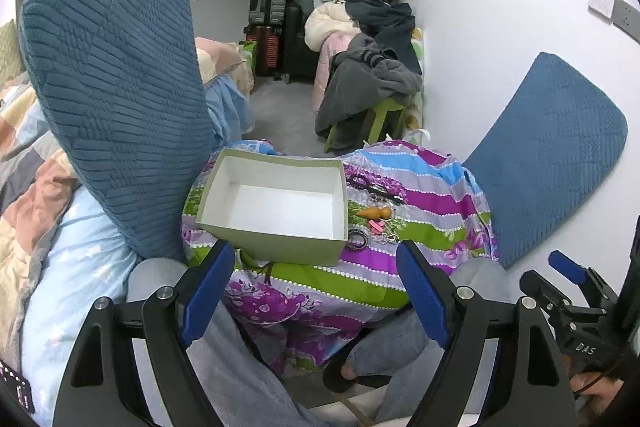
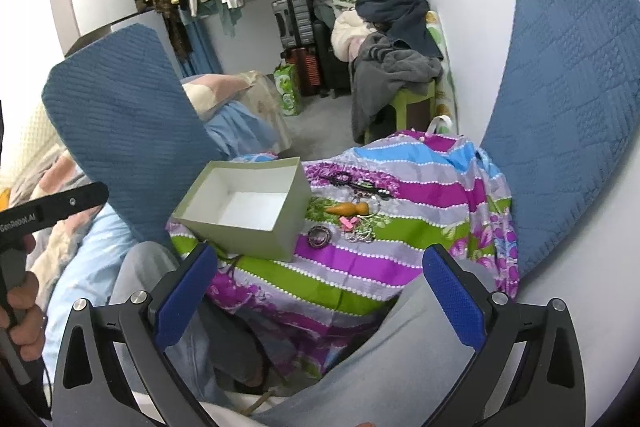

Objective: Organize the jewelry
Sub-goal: 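Move both tools toward the jewelry on the striped cloth, then grasp the black-and-white patterned bangle with the left tool while the right tool grasps the silver chain, then carry the bangle and chain over the white box and open both tools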

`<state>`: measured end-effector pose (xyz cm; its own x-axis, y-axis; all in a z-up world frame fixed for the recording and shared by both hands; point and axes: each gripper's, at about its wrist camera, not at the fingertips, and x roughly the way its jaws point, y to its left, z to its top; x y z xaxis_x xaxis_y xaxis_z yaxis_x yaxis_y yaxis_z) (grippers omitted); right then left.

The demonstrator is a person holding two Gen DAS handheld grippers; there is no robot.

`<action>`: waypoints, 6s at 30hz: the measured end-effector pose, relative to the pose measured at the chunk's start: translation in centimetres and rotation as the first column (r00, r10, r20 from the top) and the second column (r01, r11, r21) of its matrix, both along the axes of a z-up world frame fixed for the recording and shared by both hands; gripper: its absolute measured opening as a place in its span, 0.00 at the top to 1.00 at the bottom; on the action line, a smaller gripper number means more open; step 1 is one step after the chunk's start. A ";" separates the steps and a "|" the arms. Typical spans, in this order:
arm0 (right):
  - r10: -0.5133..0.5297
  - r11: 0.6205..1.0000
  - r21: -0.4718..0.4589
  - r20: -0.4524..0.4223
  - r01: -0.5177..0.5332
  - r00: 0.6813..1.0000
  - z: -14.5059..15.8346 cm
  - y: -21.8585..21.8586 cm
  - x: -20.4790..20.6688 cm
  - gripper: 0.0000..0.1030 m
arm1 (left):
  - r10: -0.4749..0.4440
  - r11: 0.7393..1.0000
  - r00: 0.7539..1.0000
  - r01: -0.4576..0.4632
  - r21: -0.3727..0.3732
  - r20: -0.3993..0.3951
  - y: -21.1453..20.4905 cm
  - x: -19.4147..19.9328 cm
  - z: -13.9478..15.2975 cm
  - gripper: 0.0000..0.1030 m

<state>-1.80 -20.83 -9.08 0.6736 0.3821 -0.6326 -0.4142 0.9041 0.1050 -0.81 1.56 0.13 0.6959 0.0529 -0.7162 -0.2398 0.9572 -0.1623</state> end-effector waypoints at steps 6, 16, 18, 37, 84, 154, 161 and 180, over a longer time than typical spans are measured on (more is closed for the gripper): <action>0.020 1.000 -0.010 -0.001 -0.020 1.000 -1.5 0.6 0.7 0.11 | 0.003 1.000 1.000 -0.003 -0.003 0.003 0.3 0.6 -1.6 0.19; 0.031 1.000 0.005 -0.027 -0.031 0.999 -4.2 1.4 2.7 0.26 | 0.025 0.999 0.999 -0.025 -0.033 -0.026 1.3 1.5 -4.7 0.19; 0.037 0.999 0.010 -0.022 -0.036 0.999 -4.6 1.6 3.1 0.27 | 0.017 0.999 0.999 -0.018 -0.039 -0.029 1.3 1.9 -5.1 0.19; 0.023 0.997 0.079 -0.020 -0.021 1.000 -9.5 -0.7 9.2 0.34 | -0.100 0.993 0.995 0.098 -0.059 -0.022 -2.5 8.0 -9.5 0.21; 0.153 0.976 -0.124 -0.203 -0.181 0.967 -24.6 2.0 24.1 0.95 | -0.233 0.971 0.933 0.207 -0.119 -0.273 -8.9 22.4 -26.2 0.71; -0.017 1.000 0.021 0.055 0.016 0.998 -4.9 3.1 16.6 0.95 | -0.282 0.949 0.958 0.270 -0.161 -0.056 -1.1 18.0 -11.1 0.94; -0.007 1.000 0.005 0.059 0.007 0.998 -1.5 5.7 16.2 0.95 | -0.286 0.951 0.958 0.280 -0.133 -0.029 1.4 17.8 -8.1 0.94; 0.114 0.993 0.008 0.137 -0.116 0.984 3.0 17.5 13.8 0.95 | -0.216 0.972 0.976 0.217 -0.086 0.025 11.9 14.4 -4.9 0.94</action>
<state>12.01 -3.36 -6.11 0.7044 0.4710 -0.5311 -0.5264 0.8485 0.0542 13.61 13.44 -4.76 0.6952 -0.1626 -0.7002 -0.0255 0.9679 -0.2500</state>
